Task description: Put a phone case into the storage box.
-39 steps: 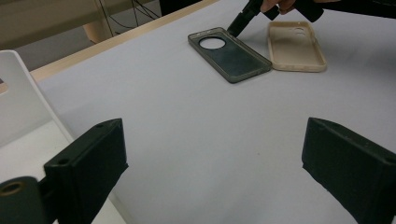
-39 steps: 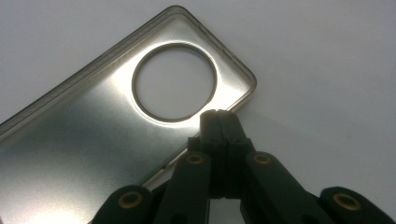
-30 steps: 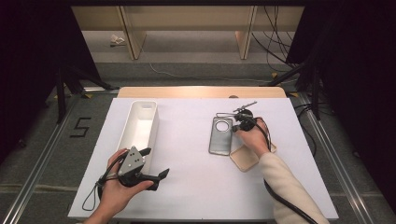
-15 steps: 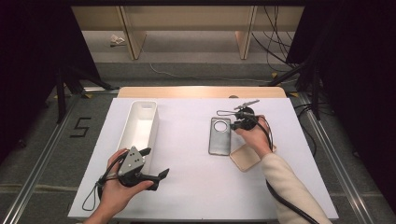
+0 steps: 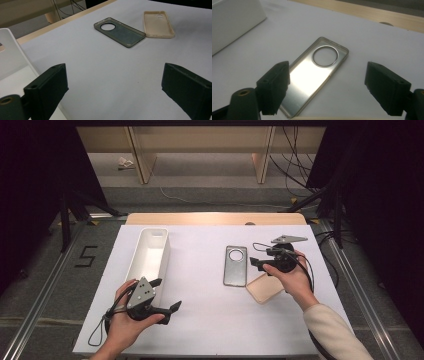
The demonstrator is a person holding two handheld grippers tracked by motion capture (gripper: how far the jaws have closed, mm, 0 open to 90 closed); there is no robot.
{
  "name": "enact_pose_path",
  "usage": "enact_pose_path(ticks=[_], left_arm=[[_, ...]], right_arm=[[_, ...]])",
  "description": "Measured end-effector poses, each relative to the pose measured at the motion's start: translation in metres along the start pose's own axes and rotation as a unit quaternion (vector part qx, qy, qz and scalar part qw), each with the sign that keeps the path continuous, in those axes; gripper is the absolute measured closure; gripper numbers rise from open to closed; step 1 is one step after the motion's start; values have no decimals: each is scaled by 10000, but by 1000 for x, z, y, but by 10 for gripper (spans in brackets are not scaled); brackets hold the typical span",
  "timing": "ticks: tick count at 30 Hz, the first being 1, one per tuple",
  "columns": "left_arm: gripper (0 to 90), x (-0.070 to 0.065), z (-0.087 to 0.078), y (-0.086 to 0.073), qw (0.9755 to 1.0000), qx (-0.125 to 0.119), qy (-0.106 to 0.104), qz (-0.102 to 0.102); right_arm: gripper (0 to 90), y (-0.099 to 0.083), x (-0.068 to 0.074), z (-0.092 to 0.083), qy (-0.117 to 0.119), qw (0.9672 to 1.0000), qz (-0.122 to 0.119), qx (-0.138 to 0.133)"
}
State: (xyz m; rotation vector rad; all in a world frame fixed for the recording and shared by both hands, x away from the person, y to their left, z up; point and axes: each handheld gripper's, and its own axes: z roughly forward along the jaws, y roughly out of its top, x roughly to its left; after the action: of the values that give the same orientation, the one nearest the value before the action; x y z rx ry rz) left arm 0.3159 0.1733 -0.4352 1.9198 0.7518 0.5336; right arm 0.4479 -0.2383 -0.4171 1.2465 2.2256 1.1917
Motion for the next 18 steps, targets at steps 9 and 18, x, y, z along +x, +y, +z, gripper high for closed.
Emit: enact_pose_path(ticks=[9, 18], left_arm=[[61, 1, 0, -1, 10000, 28, 22, -17], [61, 1, 0, -2, 10000, 37, 34, -38]], right_arm=[[167, -28, 0, -32, 100, 9999, 39, -74], [166, -43, 6, -52, 148, 9998, -153, -38]])
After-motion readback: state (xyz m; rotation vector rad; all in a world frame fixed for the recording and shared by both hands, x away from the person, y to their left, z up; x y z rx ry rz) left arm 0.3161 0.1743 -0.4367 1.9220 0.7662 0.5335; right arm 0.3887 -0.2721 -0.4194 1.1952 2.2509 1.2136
